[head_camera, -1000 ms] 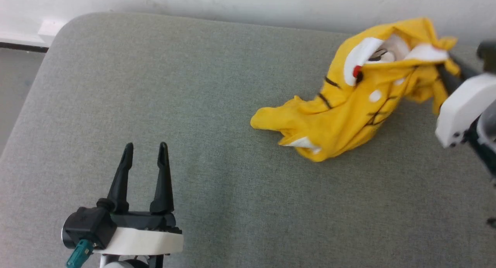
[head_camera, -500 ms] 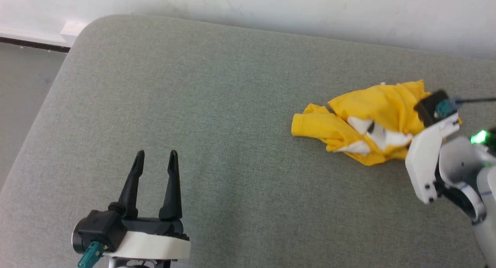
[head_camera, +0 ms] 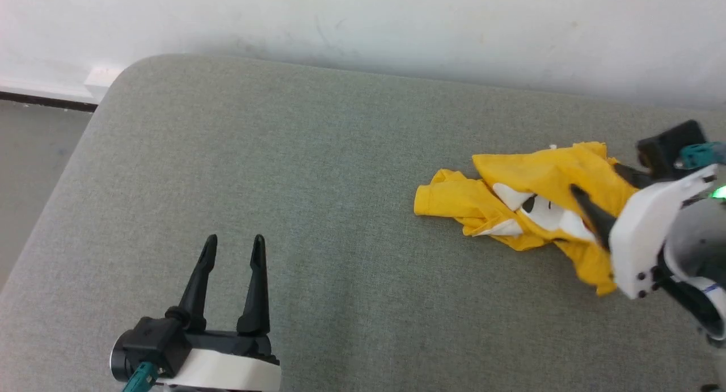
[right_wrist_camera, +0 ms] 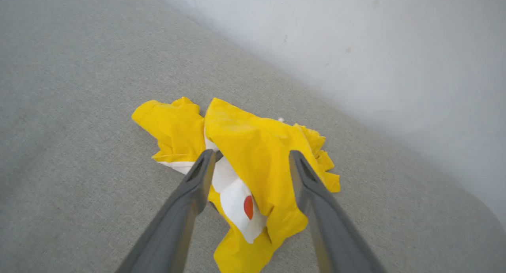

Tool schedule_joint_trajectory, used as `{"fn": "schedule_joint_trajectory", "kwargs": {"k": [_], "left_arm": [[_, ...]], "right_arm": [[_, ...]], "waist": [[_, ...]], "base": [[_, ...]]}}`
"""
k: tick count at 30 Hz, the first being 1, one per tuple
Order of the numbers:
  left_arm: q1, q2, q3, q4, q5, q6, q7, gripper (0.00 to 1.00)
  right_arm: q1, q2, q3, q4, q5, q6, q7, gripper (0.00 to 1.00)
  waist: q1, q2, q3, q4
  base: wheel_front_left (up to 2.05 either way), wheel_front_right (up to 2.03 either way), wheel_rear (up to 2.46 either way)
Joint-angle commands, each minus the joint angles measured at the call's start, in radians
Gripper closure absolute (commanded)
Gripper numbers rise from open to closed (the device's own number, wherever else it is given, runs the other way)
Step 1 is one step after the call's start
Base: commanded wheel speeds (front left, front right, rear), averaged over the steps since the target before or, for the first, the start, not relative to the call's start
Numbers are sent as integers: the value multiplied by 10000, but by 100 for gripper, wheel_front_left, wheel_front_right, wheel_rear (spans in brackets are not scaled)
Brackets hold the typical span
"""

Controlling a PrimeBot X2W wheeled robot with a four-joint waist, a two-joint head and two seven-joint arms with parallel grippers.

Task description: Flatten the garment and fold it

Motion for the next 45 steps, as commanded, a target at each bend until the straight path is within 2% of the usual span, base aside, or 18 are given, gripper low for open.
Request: {"fn": "schedule_joint_trajectory", "kwargs": {"k": [1,6,17,22,23,24,25,29,35,40,45], "left_arm": [[47,-24,-43,6,62,-66,-47,0],[-23,-24,-99,-9,-48,-26,-47,0],[-548,-24,-363,130,-361,62,-47,0],[-695,-24,-486,171,-451,109,-47,0],[-721,-24,-498,182,-462,122,-47,0],[-741,-24,-505,191,-471,135,-47,0],[-760,-24,-511,200,-477,148,-47,0],[-731,-24,-417,250,-438,224,-47,0],[-489,-24,-180,280,-244,184,-47,0],[-245,-24,-42,231,-121,167,-47,0],[-60,-24,192,143,-62,150,-47,0]], "right_arm": [[-107,207,336,-116,140,-9,-22,0],[-598,464,1567,367,353,-9,71,0],[-2811,193,4081,3634,-340,-9,-723,0],[-3363,132,4828,4633,-274,-9,-821,0],[-3488,126,4953,4841,-252,-9,-850,53],[-3610,124,5045,5017,-254,-9,-907,96],[-3727,130,5132,5148,-241,-9,-988,100],[-4137,359,4889,5250,-89,-9,-1736,100],[-4689,541,4237,4605,-21,-9,-2813,100],[-4625,897,4140,3238,469,-9,-3010,100],[-3493,1570,4726,1452,1884,-9,-2340,100]], "waist": [[2,0,-22,67],[2,0,279,366],[2,0,1181,1279],[2,0,1379,1477],[2,0,1404,1493],[2,0,1423,1499],[2,0,1435,1499],[2,0,1274,1306],[2,0,627,767],[2,0,184,385],[2,0,69,162]], "base": [[0,0,0],[0,0,0],[0,0,0],[0,0,0],[0,0,0],[0,0,0],[0,0,0],[0,0,0],[0,0,0],[0,0,0],[0,0,0]]}}
